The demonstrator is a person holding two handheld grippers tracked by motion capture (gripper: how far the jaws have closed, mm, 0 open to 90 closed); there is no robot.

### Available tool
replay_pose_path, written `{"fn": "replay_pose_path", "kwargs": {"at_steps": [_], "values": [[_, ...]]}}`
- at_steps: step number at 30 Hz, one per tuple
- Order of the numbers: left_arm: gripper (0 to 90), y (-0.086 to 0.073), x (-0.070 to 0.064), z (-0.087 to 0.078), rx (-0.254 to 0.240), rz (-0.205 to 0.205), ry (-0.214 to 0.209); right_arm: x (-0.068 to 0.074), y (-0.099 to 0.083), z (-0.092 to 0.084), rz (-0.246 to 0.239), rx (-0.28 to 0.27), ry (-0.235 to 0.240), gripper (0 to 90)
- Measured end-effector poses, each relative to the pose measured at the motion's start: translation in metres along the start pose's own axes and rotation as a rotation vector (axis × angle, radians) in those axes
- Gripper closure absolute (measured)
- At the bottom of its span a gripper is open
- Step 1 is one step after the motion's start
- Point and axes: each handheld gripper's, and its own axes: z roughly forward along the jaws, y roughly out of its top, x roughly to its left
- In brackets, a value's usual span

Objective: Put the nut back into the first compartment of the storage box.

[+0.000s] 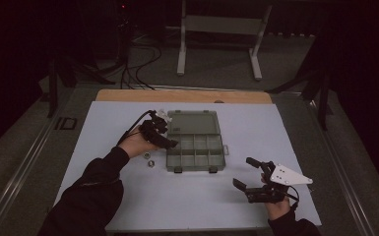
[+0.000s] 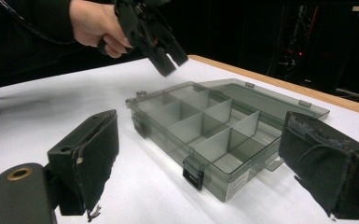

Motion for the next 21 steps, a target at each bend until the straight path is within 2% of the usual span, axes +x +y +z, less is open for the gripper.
{"fn": "replay_pose_path", "kwargs": {"at_steps": [5, 9, 11, 12, 16, 21], "values": [[20.4, -0.011, -0.001, -0.015, -0.046, -0.015, 0.008, 0.0, 0.0, 0.001, -0.001, 0.004, -0.002, 12.2], [17.3, -0.022, -0.002, -0.025, -0.08, -0.01, 0.025, 0.001, 0.0, 0.001, -0.002, 0.004, -0.003, 12.2], [16.5, -0.028, -0.002, -0.029, -0.096, -0.002, 0.02, 0.0, 0.0, 0.001, -0.003, 0.004, -0.004, 12.2], [15.2, -0.031, -0.003, -0.031, -0.108, 0.0, 0.036, 0.001, 0.0, 0.001, -0.002, 0.006, -0.004, 12.2], [12.8, -0.041, -0.004, -0.037, -0.126, -0.001, 0.049, 0.001, 0.0, 0.001, -0.002, 0.006, -0.002, 12.2], [9.2, -0.053, -0.004, -0.041, -0.149, -0.029, 0.089, 0.001, 0.0, 0.001, -0.003, 0.007, -0.003, 12.2]]}}
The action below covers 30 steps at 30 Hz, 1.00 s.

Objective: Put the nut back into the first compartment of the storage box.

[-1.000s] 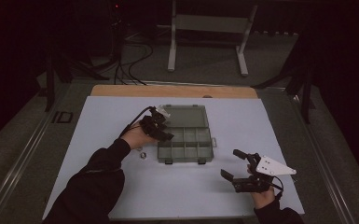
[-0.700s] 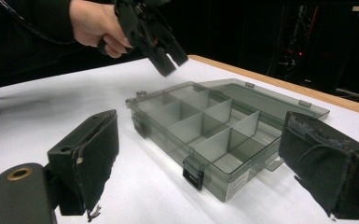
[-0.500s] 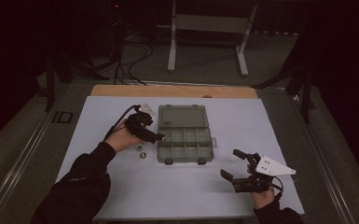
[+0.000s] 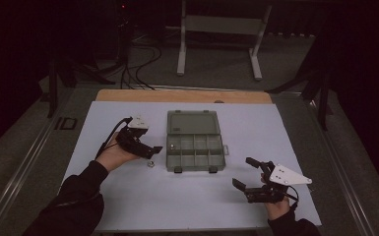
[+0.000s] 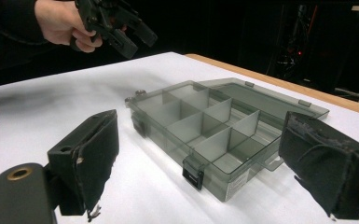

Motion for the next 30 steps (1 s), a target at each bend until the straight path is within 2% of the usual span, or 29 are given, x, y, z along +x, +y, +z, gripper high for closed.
{"fn": "replay_pose_path", "kwargs": {"at_steps": [3, 10, 19, 22, 24, 26, 30], "values": [[10.8, -0.008, 0.002, -0.002, -0.023, -0.021, 0.015, 0.0, 0.0, 0.0, -0.001, 0.001, 0.0, 12.2], [18.5, -0.026, 0.004, 0.0, -0.025, -0.048, -0.001, 0.0, 0.0, 0.0, -0.002, 0.001, 0.002, 12.2], [39.4, -0.042, 0.006, 0.014, 0.039, -0.047, 0.027, 0.001, 0.0, 0.001, -0.003, 0.002, 0.004, 12.2], [45.4, -0.045, 0.007, 0.019, 0.071, -0.067, 0.038, 0.001, 0.0, 0.001, -0.003, 0.002, 0.005, 12.2], [48.3, -0.046, 0.009, 0.024, 0.105, -0.076, 0.051, 0.001, 0.0, 0.001, -0.006, 0.002, 0.006, 12.2], [48.5, -0.047, 0.009, 0.026, 0.116, -0.08, 0.044, 0.001, 0.0, 0.001, -0.006, 0.002, 0.006, 12.2], [52.9, -0.047, 0.01, 0.033, 0.153, -0.074, 0.06, 0.001, 0.0, 0.001, -0.004, 0.001, 0.005, 12.2]]}}
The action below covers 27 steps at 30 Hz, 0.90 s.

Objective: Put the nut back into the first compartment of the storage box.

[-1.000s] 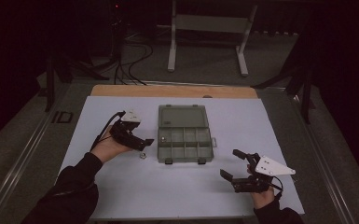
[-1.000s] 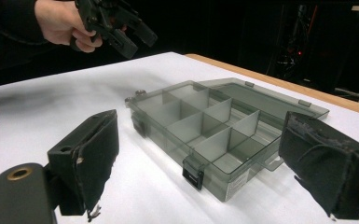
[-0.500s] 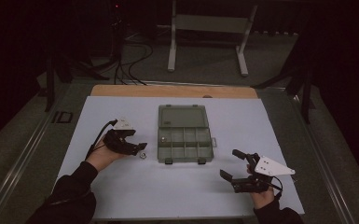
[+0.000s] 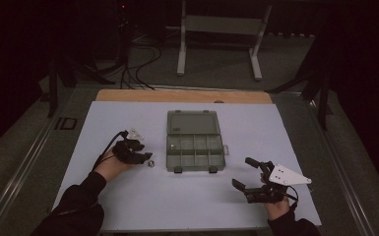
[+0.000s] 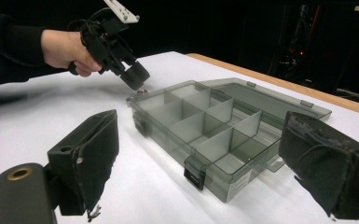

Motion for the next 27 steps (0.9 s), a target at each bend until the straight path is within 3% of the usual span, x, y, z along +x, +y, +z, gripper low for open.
{"fn": "replay_pose_path", "kwargs": {"at_steps": [8, 14, 22, 27], "values": [[57.3, 0.0, 0.001, 0.01, 0.037, 0.006, -0.005, 0.0, 0.0, 0.0, -0.001, -0.001, 0.002, 12.2], [69.8, 0.001, 0.001, 0.013, 0.069, 0.016, -0.022, 0.0, 0.0, 0.0, -0.001, -0.002, 0.002, 12.3], [70.9, 0.005, 0.0, 0.014, 0.098, 0.019, -0.014, 0.0, 0.0, 0.0, -0.002, -0.001, 0.003, 12.3], [71.0, 0.006, -0.001, 0.01, 0.078, 0.016, -0.009, 0.0, 0.0, 0.0, -0.001, -0.002, 0.003, 12.3]]}}
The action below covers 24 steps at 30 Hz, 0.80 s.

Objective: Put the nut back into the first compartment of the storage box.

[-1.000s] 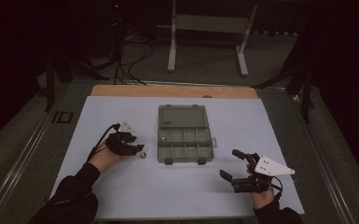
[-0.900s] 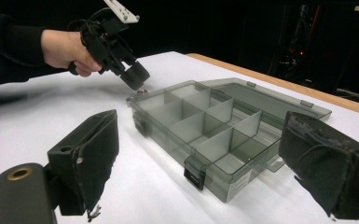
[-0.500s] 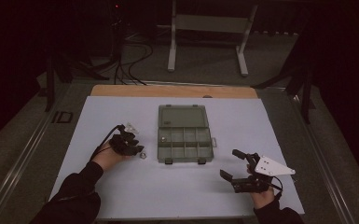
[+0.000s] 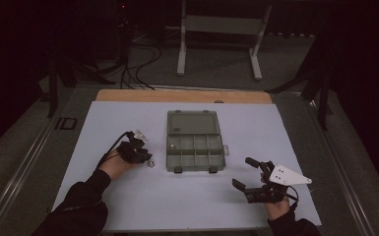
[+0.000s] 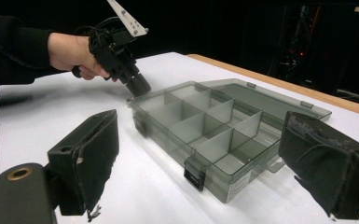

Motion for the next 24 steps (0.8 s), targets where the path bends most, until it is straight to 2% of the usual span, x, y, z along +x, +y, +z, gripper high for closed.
{"fn": "replay_pose_path", "kwargs": {"at_steps": [5, 10, 17, 24], "values": [[71.0, 0.008, 0.001, -0.012, -0.027, 0.004, 0.008, 0.0, 0.0, 0.0, -0.002, 0.001, 0.0, 12.3], [71.0, 0.023, 0.002, -0.027, -0.053, 0.017, -0.004, 0.0, 0.0, 0.001, 0.0, 0.001, -0.001, 12.3], [71.0, 0.044, 0.001, -0.038, -0.076, 0.039, -0.015, 0.0, 0.0, 0.001, 0.001, -0.001, 0.001, 12.3], [71.0, 0.066, -0.004, -0.041, -0.094, 0.07, -0.021, 0.0, 0.0, 0.001, 0.0, -0.003, 0.004, 12.3]]}}
